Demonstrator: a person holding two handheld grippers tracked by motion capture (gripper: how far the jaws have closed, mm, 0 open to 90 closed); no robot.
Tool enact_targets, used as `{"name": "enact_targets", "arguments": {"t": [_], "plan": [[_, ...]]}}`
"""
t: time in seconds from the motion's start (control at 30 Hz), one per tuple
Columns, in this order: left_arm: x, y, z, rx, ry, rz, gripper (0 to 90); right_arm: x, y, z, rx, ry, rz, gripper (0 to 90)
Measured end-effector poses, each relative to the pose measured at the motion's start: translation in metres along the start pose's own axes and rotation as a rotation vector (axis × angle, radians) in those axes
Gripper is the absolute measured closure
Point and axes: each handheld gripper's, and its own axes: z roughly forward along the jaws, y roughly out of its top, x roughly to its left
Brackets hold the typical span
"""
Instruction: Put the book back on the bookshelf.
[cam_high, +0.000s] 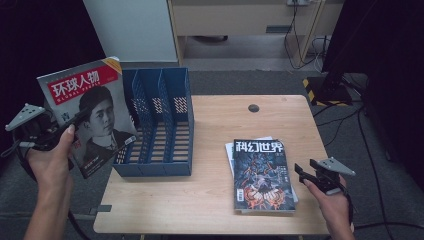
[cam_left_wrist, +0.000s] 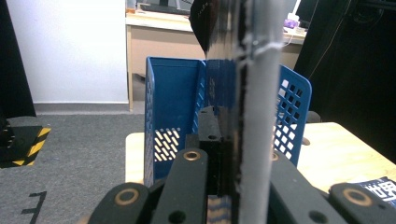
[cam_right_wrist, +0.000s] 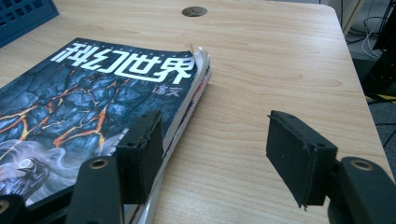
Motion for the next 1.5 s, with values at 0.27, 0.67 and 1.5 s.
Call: {"name": "enact_targets", "arguments": {"t": [0.27, 0.67, 1.5], "plan": [[0.002, -0.001, 0.013, 0.000, 0.019, 0.024, 86.7, -0.002, -0.001, 0.000, -0.002, -0.008, 0.008, 36.6], [0.009, -0.003, 0.023, -0.001, 0.039, 0.023, 86.7, -0.003, -0.002, 0.000, 0.007, -0.011, 0.011, 36.7], [-0.001, -0.002, 0.047, 0.014, 0.090, 0.088, 86.6, -0.006, -0.002, 0.001, 0.014, -0.001, 0.015, 36.7]]}}
